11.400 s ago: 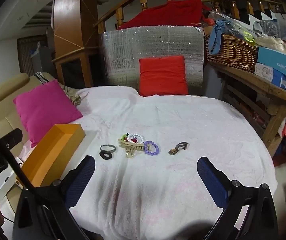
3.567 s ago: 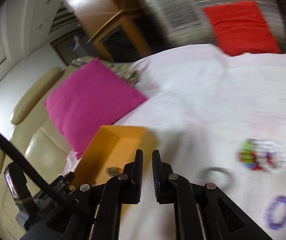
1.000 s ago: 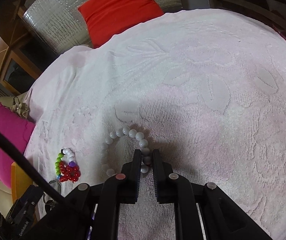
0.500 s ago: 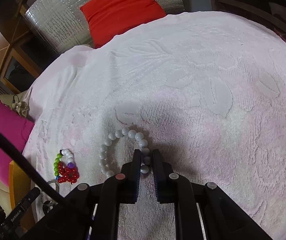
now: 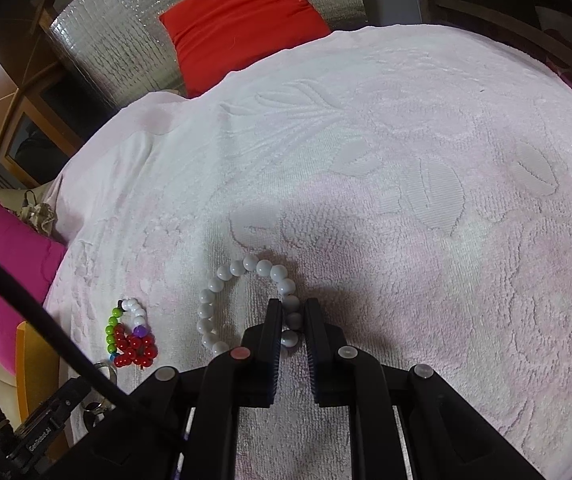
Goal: Organize jewelry
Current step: 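Grasp the white bead bracelet with the right tool while the left tool grasps the silver bangle, then carry bangle and white bracelet into the orange box and open both tools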
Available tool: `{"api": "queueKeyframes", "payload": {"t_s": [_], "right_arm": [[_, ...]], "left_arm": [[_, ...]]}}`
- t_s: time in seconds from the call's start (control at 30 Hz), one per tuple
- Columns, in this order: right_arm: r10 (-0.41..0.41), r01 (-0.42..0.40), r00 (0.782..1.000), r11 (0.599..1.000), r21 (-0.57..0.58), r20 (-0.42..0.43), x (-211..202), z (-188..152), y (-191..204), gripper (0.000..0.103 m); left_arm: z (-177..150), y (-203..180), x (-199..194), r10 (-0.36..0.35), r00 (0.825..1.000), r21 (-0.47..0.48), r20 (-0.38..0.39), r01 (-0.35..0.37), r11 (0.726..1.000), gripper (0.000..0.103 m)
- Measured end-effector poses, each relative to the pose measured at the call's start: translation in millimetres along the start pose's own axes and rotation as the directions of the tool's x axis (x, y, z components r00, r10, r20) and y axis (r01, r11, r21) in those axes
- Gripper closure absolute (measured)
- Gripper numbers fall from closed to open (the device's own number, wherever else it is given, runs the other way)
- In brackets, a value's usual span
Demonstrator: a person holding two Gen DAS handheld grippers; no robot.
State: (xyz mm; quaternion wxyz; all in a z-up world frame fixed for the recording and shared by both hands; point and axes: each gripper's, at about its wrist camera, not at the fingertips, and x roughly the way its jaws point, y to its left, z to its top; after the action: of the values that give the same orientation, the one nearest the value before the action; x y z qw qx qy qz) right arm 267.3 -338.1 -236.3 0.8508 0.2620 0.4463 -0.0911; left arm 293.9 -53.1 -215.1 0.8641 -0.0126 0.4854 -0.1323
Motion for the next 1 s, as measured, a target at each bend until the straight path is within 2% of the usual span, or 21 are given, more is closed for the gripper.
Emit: {"api": "queueKeyframes", "payload": {"t_s": [0.07, 0.1, 0.2, 0.33, 0.43, 0.53, 0.67, 0.83, 1.0], "right_arm": [[-0.002, 0.002, 1.000, 1.000, -0.001, 0.002, 0, 0, 0, 0.088], [-0.004, 0.004, 1.000, 1.000, -0.002, 0.003, 0, -1, 1, 0.088], [-0.008, 0.008, 1.000, 1.000, -0.008, 0.006, 0, -1, 2, 0.088], [-0.007, 0.007, 1.000, 1.000, -0.009, 0.005, 0, -1, 1, 0.088], [-0.010, 0.010, 1.000, 1.000, -0.011, 0.006, 1, -1, 1, 0.088], [-0.013, 0.013, 1.000, 1.000, -0.015, 0.008, 1, -2, 2, 0.088], [-0.025, 0.025, 1.000, 0.999, -0.039, 0.018, 1, -3, 6, 0.088], [-0.025, 0.026, 0.999, 0.999, -0.047, 0.035, -2, -5, 8, 0.090], [0.043, -0.041, 0.998, 0.998, -0.042, 0.045, -6, -7, 11, 0.092]], "left_arm": [[-1, -8, -4, -0.006, 1.000, 0.028, 0.023, 0.005, 1.000, 0.029], [-1, -14, -6, 0.006, 0.999, 0.050, 0.035, -0.008, 0.999, 0.026], [-4, -24, -4, 0.029, 0.999, 0.078, 0.032, -0.032, 0.996, 0.025], [-9, -29, 10, 0.040, 0.999, 0.091, -0.028, -0.037, 0.995, 0.025], [-11, -31, 15, 0.070, 0.997, 0.109, -0.038, -0.065, 0.992, 0.025], [-11, -28, 14, 0.059, 0.998, 0.097, -0.027, -0.057, 0.994, 0.025], [-11, -25, 11, 0.045, 0.999, 0.098, -0.016, -0.043, 0.994, 0.042], [-10, -25, 7, 0.036, 0.999, 0.108, 0.007, -0.036, 0.993, 0.042], [-5, -19, -9, 0.047, 0.996, 0.098, 0.077, -0.055, 0.994, 0.042]]}}
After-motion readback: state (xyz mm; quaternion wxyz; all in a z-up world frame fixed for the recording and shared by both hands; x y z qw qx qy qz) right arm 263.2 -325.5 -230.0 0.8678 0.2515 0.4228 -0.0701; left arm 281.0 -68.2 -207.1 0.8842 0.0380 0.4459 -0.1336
